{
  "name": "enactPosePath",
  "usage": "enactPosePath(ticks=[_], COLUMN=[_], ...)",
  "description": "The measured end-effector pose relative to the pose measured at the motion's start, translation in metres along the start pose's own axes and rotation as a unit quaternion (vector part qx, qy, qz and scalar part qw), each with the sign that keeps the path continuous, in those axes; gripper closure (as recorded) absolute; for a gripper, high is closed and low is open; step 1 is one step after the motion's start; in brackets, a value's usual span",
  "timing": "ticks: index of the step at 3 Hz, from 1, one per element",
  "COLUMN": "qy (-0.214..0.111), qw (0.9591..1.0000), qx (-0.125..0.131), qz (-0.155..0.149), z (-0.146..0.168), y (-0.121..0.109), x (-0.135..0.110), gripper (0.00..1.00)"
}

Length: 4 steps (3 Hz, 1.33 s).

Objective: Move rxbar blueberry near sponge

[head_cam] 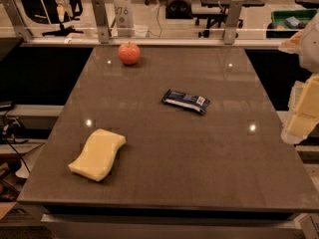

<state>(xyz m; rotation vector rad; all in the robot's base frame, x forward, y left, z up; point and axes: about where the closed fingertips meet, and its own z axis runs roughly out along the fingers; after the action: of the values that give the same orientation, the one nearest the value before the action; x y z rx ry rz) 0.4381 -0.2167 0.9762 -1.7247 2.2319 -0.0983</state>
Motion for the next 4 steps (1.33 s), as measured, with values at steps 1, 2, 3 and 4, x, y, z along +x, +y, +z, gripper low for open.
enactPosePath(ticks=[1,2,3,4], qy=[0.000,0.002,-0.005,-0.019], qw=[1.0000,0.9999,0.9997,0.9991], qx=[0.000,-0.001,-0.001,-0.002], qz=[0.000,0.011,0.022,0.037], z=[0.000,0.005,0.021,0.042], y=[0.000,-0.009,-0.028,-0.051], x=[0.000,-0.002,-0.007,-0.010], gripper=[0.00,0.00,0.00,0.00])
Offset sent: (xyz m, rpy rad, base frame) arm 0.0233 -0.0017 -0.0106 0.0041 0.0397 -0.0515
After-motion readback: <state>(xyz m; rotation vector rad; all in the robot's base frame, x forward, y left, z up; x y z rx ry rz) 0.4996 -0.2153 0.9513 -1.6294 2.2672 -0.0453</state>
